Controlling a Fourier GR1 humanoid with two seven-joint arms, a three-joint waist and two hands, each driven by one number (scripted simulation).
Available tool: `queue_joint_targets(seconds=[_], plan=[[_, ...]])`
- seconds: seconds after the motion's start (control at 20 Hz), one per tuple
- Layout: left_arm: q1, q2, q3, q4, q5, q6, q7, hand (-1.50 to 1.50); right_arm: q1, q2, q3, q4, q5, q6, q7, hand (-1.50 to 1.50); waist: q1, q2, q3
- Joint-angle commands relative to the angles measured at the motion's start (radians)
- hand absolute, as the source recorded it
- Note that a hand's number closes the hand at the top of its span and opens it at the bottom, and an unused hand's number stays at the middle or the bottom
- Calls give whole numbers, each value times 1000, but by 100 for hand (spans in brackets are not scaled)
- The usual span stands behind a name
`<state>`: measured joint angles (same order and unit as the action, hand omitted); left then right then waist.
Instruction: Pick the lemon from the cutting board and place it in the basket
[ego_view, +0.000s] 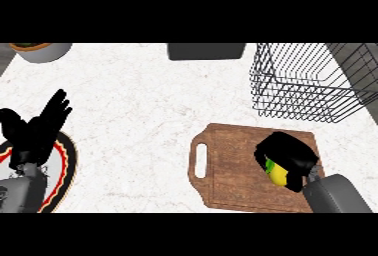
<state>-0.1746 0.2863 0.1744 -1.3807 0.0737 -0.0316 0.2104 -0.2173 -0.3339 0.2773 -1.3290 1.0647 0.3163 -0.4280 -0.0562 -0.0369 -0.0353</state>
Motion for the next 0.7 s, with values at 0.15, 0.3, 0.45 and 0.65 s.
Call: queue_joint_targets(seconds=[0.15, 0.3, 0.45, 0.65], plan=[[3, 4, 10, -14, 0, 11, 12, 0, 252, 292, 92, -169, 23, -27, 296, 150, -23, 13, 33], [38, 9, 17, -6, 10, -9, -11, 0, 330, 324, 100, -262, -91, -41, 318, 150, -16, 18, 35], [52, 9, 7, -21, 14, -26, -10, 0, 423, 328, 165, -399, -226, -125, 341, 150, -2, 17, 37], [10, 23, 22, -27, 20, -15, 21, 0, 526, 332, 373, -642, -290, -269, 417, 150, -2, 16, 35]])
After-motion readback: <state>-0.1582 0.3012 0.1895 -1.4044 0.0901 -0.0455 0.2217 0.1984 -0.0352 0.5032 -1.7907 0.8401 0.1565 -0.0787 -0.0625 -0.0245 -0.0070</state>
